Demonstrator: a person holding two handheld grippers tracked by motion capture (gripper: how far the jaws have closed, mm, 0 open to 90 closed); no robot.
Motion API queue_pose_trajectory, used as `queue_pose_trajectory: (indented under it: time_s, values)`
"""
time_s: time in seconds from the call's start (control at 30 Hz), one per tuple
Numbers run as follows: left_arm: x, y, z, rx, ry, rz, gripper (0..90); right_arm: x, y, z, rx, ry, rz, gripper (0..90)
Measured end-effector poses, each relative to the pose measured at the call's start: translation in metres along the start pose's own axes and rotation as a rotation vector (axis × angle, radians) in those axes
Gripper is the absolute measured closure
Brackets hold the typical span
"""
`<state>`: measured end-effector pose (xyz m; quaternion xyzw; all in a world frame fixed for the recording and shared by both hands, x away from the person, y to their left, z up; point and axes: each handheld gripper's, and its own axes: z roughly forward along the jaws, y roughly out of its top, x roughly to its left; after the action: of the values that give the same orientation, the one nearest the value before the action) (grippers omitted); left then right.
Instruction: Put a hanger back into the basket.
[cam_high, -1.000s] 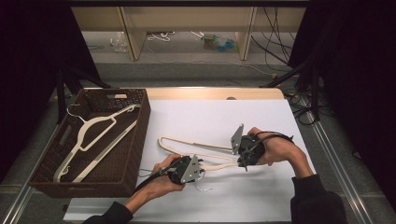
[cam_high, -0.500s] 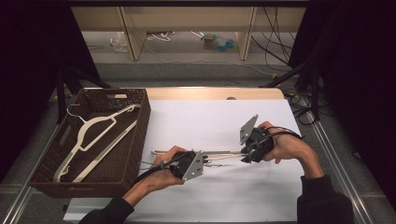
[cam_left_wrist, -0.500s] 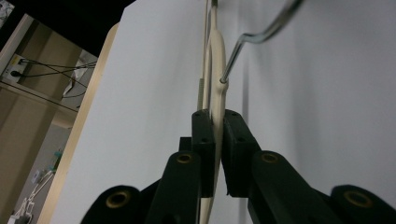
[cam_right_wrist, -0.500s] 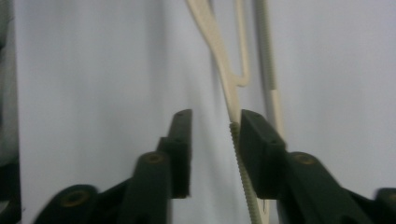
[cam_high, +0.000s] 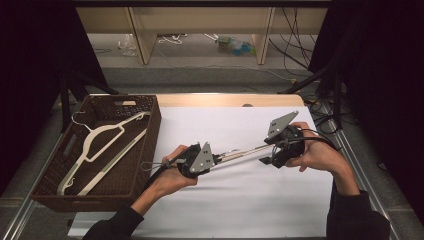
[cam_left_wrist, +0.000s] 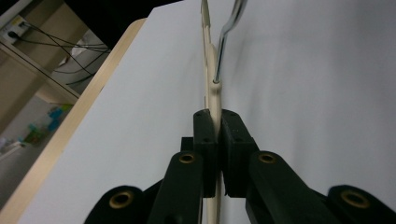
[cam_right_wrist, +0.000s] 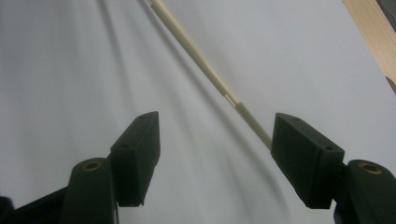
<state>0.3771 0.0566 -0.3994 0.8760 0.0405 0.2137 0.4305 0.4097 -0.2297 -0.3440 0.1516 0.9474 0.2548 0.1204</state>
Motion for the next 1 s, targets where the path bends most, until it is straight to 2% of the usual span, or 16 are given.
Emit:
queue_pose_trajectory:
  time_s: [0.03, 0.07, 0.1, 0.13, 0.17, 0.23, 0.33, 0.37, 0.53, 0.57, 0.67, 0.8, 0.87, 1.0]
  values:
    - [0.0, -0.002, -0.004, 0.014, 0.048, -0.075, 85.8, 0.001, 0.0, 0.0, 0.005, -0.005, 0.004, 31.8]
    - [0.002, -0.003, -0.006, 0.021, 0.057, -0.091, 85.8, 0.002, -0.001, -0.001, 0.022, -0.011, 0.003, 31.6]
    - [0.001, -0.004, -0.006, -0.028, 0.073, -0.174, 85.8, 0.003, -0.002, -0.001, 0.029, -0.012, 0.0, 31.5]
    - [0.007, -0.004, -0.012, 0.015, 0.064, -0.147, 85.8, 0.004, -0.002, -0.001, 0.024, -0.009, -0.006, 31.6]
    - [0.009, -0.004, -0.014, 0.009, 0.066, -0.168, 85.8, 0.004, -0.003, 0.0, 0.019, -0.013, -0.002, 31.6]
    - [0.015, -0.005, -0.019, -0.014, 0.064, -0.243, 85.8, 0.005, -0.005, -0.001, 0.033, -0.008, 0.008, 31.5]
    - [0.022, -0.007, -0.025, -0.044, 0.048, -0.34, 85.8, 0.006, -0.009, -0.003, 0.027, -0.005, 0.01, 30.7]
    - [0.023, -0.007, -0.028, -0.064, 0.046, -0.386, 85.8, 0.006, -0.01, -0.003, 0.024, -0.006, 0.011, 30.7]
    - [0.033, -0.011, -0.039, -0.104, 0.029, -0.481, 85.8, 0.008, -0.017, -0.005, 0.024, -0.005, 0.013, 30.6]
    - [0.034, -0.011, -0.042, -0.117, 0.03, -0.521, 85.9, 0.01, -0.018, -0.005, 0.024, -0.01, 0.015, 29.8]
    - [0.037, -0.01, -0.051, -0.156, 0.026, -0.563, 85.8, 0.015, -0.024, -0.007, 0.028, -0.008, 0.008, 28.9]
    - [0.039, -0.004, -0.061, -0.19, -0.013, -0.628, 85.8, 0.021, -0.031, -0.007, 0.007, -0.018, 0.034, 27.9]
    - [0.038, 0.0, -0.067, -0.203, -0.021, -0.628, 85.9, 0.024, -0.035, -0.005, 0.003, -0.016, 0.051, 26.6]
    - [0.038, 0.006, -0.08, -0.232, -0.044, -0.668, 85.8, 0.029, -0.041, 0.003, 0.02, -0.008, 0.054, 26.5]
